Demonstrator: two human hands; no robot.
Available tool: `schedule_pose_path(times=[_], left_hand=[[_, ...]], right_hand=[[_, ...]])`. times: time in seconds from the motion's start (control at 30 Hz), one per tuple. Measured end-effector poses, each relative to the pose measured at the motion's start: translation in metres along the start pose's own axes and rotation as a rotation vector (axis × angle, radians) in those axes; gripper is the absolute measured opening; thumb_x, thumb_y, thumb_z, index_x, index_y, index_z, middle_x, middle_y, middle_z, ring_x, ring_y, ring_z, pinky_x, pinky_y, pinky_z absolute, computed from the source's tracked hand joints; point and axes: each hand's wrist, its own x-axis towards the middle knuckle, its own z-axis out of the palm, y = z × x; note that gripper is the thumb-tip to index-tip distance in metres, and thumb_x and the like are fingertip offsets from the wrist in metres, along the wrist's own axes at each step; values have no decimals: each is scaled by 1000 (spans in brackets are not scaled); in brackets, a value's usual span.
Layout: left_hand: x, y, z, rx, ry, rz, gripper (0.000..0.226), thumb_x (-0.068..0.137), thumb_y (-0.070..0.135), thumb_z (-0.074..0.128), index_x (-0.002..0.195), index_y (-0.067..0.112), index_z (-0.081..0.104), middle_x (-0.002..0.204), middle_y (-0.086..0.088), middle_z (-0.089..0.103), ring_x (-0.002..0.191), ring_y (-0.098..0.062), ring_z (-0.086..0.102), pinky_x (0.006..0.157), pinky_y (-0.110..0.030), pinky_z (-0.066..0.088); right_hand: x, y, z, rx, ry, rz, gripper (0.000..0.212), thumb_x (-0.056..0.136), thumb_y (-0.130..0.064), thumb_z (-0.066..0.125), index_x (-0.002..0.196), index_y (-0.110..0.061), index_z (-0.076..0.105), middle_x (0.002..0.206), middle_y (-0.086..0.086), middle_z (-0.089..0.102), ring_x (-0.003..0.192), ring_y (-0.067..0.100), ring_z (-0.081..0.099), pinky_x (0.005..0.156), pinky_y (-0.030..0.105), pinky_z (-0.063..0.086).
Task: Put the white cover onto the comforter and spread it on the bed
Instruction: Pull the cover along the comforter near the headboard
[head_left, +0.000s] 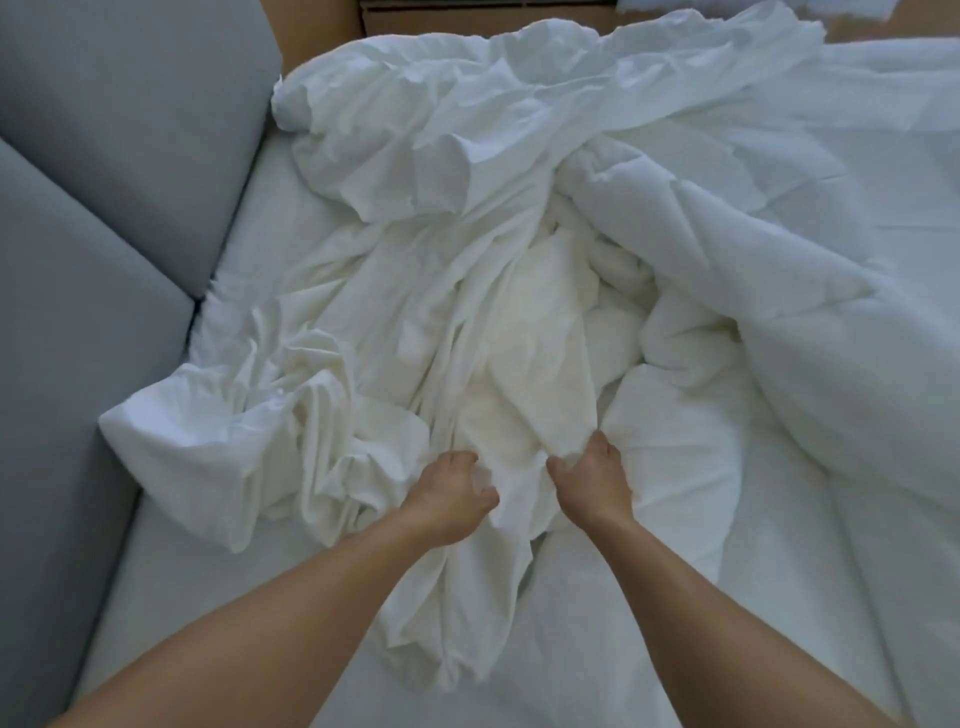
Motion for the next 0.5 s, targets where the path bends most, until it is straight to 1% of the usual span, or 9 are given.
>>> schedule_pose_path(times=[0.07,0.13,0.2,0.23,0.3,0.33,0.37,0.43,0.5], left_hand=[[4,-3,-2,-93,-4,-15,64,99,43,47,153,13,30,158,-7,32,143,-24,33,116,-34,29],[6,1,-10,-263,6,-35,63,100,48,45,151,13,35,154,-6,39,139,-24,39,112,-36,33],[7,16,-26,-460,27,-46,60,99,55,43,142,13,43,144,-6,48,129,-24,48,105,-39,40],[7,27,-37,-569,23,-46,59,97,59,44,137,15,47,137,-4,52,122,-24,52,99,-41,46],[6,49,-55,-681,2,-27,64,88,65,56,132,18,51,125,-1,60,111,-23,60,84,-40,53],[5,57,-62,-658,13,1,62,84,60,65,129,19,55,120,0,64,106,-22,64,81,-38,54],[5,63,-66,-599,48,15,54,82,50,71,125,20,57,115,1,66,102,-20,65,80,-35,54],[3,68,-72,-482,149,-19,41,81,29,69,119,19,58,110,-1,67,98,-22,64,79,-32,51],[-2,67,-82,-526,213,-39,30,81,23,61,110,15,65,105,-8,70,95,-28,66,80,-37,54]], right_hand=[[6,1,5,54,21,1,56,94,-28,56,142,-9,35,130,15,55,114,35,56,90,38,46],[0,-4,3,61,21,-72,39,95,-22,53,132,-11,45,116,12,63,105,35,60,78,34,42],[-17,-11,-1,54,12,-217,22,92,-21,55,112,-15,56,98,7,66,94,33,62,71,33,39],[-29,-15,-5,62,1,-316,17,88,-22,56,104,-16,59,91,4,66,88,30,63,69,33,41],[-55,-25,-14,93,-65,-518,23,79,-29,54,96,-20,67,80,-7,68,75,21,64,66,29,45],[-66,-30,-18,131,-126,-602,24,76,-33,51,90,-26,69,73,-17,65,67,12,60,63,25,44],[-74,-35,-22,157,-181,-682,20,74,-35,49,83,-31,66,63,-24,57,60,7,54,58,20,40],[-80,-42,-33,150,-235,-791,9,72,-35,47,75,-41,54,54,-26,48,52,3,45,54,17,33],[-70,-39,-43,161,-272,-773,7,74,-35,51,69,-40,51,59,-21,52,52,3,45,54,19,33]])
